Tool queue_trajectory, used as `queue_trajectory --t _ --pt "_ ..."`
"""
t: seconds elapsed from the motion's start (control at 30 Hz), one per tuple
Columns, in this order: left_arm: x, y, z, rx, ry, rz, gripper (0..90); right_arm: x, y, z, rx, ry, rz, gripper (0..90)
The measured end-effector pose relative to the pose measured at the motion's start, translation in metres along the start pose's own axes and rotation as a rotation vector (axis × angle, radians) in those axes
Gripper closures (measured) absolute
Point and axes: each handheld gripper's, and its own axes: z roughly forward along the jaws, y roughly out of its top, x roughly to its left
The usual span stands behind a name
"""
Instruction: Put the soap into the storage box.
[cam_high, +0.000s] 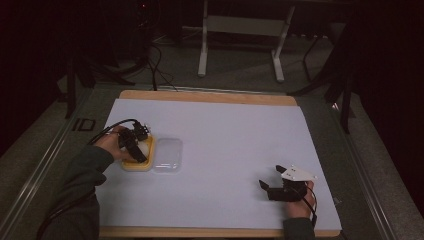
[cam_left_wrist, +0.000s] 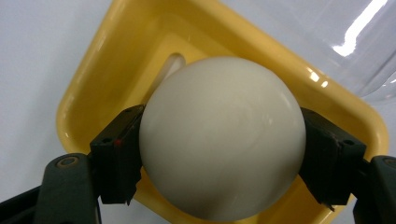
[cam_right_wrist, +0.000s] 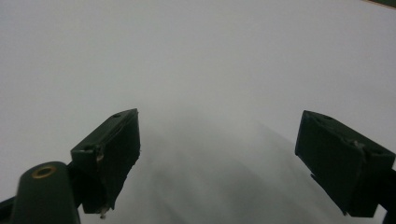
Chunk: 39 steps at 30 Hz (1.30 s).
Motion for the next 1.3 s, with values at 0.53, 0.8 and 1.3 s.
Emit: queue_trajectory --t 0.53,0.8,1.3 --pt "0.002 -0.007 0.006 -0.017 -0.017 -0.029 21.7 0.0 0.0 0.0 0.001 0.001 -0.003 13.9" --pt "0.001 -0.006 0.008 -0.017 -0.023 -0.026 14.6 0.0 0.0 0.0 0.002 0.0 -0.003 13.9" --pt "0.001 -0.008 -0.005 -0.06 0.044 -0.026 3.7 0.0 0.0 0.0 0.002 0.0 -0.002 13.9"
